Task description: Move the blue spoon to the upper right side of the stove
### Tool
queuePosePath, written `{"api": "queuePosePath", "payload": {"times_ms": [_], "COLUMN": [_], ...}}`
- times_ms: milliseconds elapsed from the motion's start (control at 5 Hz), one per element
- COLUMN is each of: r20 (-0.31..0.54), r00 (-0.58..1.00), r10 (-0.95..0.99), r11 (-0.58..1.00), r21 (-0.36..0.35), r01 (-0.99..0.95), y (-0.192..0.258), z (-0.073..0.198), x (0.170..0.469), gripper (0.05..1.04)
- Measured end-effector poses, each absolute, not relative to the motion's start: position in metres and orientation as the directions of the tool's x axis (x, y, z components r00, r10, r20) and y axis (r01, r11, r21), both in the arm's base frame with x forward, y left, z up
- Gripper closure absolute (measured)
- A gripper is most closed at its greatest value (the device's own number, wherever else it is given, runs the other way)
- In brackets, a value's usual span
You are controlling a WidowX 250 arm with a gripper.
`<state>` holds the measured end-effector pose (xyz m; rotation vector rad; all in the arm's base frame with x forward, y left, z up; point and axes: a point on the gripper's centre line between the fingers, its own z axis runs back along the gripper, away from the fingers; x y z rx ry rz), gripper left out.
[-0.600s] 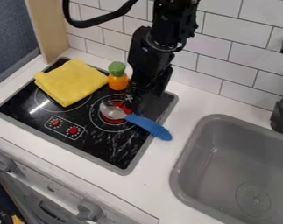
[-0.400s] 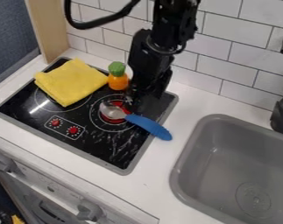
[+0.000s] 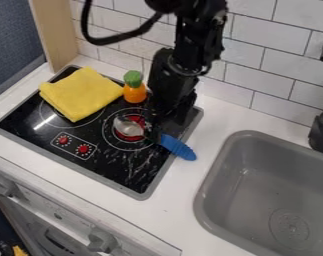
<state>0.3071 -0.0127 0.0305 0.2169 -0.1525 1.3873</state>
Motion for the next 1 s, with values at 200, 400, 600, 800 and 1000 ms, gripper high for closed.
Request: {"api": "queuePosePath", "payload": {"times_ms": [200,400,600,800,1000], "r20": [0.213,0.183,0.157,0.146,0.146], "r00": [0.191,0.196,0.216,0.225,0.201], "r10": [0.958,0.963,0.964,0.963,0.969], "r11": [0.184,0.189,0.209,0.217,0.194], "r21": [0.053,0.055,0.061,0.068,0.063], "r01": [-0.981,-0.981,-0.976,-0.974,-0.979], "y": [-0.013,-0.013,-0.012,-0.01,-0.011], "z": [0.026,0.017,0.007,0.002,0.0], "x": [0.31,0.311,0.312,0.313,0.317], "gripper": [0.083,0.083,0.083,0.129,0.409]}}
